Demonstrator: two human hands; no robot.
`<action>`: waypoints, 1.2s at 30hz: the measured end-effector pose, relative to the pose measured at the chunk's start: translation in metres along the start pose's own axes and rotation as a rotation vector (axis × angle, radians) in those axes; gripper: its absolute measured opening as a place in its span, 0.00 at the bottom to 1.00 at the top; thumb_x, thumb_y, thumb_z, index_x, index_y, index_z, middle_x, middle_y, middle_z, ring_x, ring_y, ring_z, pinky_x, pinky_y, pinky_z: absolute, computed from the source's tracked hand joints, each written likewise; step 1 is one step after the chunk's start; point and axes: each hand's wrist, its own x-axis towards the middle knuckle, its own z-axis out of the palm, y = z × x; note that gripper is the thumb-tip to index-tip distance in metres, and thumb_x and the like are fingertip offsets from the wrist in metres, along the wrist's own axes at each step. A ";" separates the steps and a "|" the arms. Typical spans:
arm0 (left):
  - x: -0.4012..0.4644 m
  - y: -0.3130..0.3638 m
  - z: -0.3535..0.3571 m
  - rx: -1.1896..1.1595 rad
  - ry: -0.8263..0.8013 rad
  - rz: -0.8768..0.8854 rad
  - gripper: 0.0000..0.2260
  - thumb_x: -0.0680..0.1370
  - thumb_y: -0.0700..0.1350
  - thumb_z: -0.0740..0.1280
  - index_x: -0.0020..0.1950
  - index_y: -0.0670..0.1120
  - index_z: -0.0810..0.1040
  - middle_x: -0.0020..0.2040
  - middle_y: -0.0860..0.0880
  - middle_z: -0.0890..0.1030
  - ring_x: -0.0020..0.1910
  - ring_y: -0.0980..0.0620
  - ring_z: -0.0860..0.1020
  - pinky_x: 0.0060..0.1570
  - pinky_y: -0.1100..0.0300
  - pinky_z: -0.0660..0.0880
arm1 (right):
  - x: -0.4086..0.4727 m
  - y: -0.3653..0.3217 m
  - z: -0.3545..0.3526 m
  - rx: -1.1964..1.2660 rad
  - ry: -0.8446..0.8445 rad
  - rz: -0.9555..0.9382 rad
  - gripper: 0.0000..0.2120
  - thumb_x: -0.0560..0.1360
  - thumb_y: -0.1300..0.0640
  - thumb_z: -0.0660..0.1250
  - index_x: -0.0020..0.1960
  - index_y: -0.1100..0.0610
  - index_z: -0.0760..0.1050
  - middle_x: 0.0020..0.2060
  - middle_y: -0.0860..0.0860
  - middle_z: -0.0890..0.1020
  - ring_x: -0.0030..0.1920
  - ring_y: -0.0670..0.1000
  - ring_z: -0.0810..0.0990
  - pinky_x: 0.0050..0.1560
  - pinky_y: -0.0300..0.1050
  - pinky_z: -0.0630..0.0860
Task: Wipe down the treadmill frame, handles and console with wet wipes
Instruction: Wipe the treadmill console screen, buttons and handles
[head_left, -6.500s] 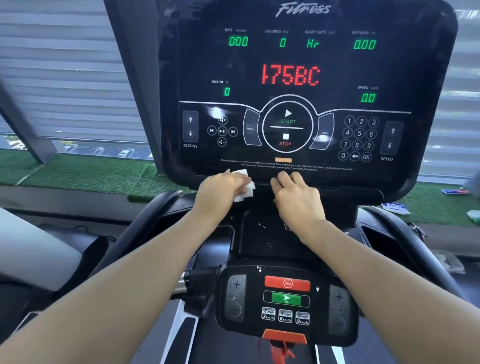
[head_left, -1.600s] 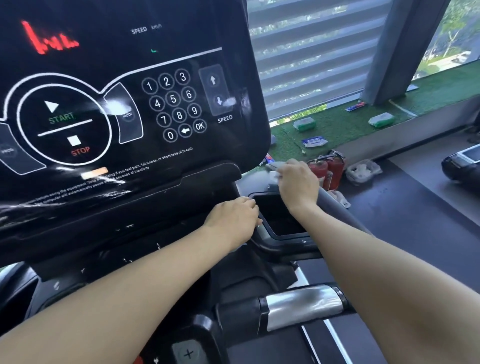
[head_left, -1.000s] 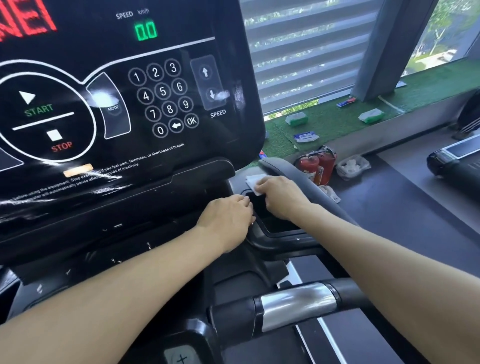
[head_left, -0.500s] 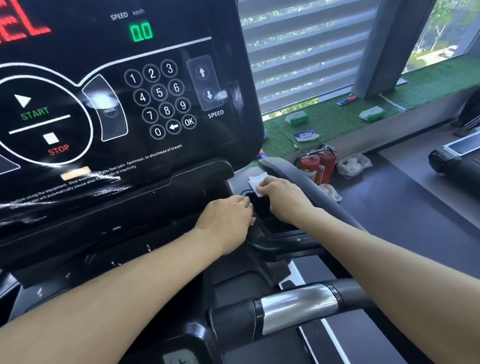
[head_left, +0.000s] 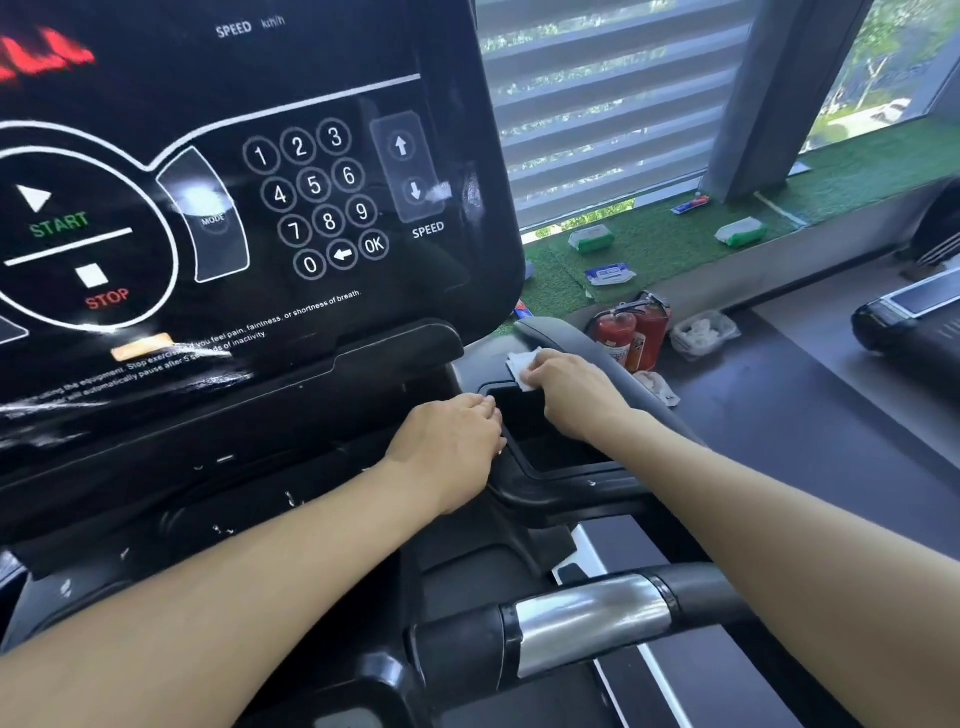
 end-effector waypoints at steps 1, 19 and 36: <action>0.000 0.000 -0.001 -0.003 -0.003 -0.001 0.21 0.84 0.49 0.48 0.76 0.45 0.60 0.76 0.51 0.61 0.75 0.55 0.58 0.68 0.60 0.64 | 0.006 0.000 -0.001 0.004 -0.004 0.020 0.18 0.73 0.70 0.58 0.59 0.59 0.77 0.61 0.53 0.73 0.61 0.57 0.72 0.51 0.48 0.71; 0.000 0.002 -0.002 0.005 -0.042 -0.004 0.21 0.84 0.49 0.47 0.76 0.45 0.59 0.76 0.51 0.60 0.75 0.55 0.56 0.70 0.60 0.62 | 0.020 -0.008 0.001 0.134 0.014 0.028 0.13 0.74 0.68 0.58 0.55 0.61 0.76 0.62 0.54 0.71 0.64 0.56 0.68 0.58 0.47 0.70; -0.017 -0.004 -0.012 -0.014 0.007 0.014 0.17 0.83 0.50 0.50 0.69 0.48 0.69 0.69 0.53 0.70 0.69 0.53 0.66 0.57 0.56 0.73 | 0.016 -0.027 0.004 0.233 0.024 -0.093 0.16 0.75 0.68 0.61 0.59 0.60 0.80 0.61 0.52 0.75 0.62 0.53 0.72 0.59 0.41 0.67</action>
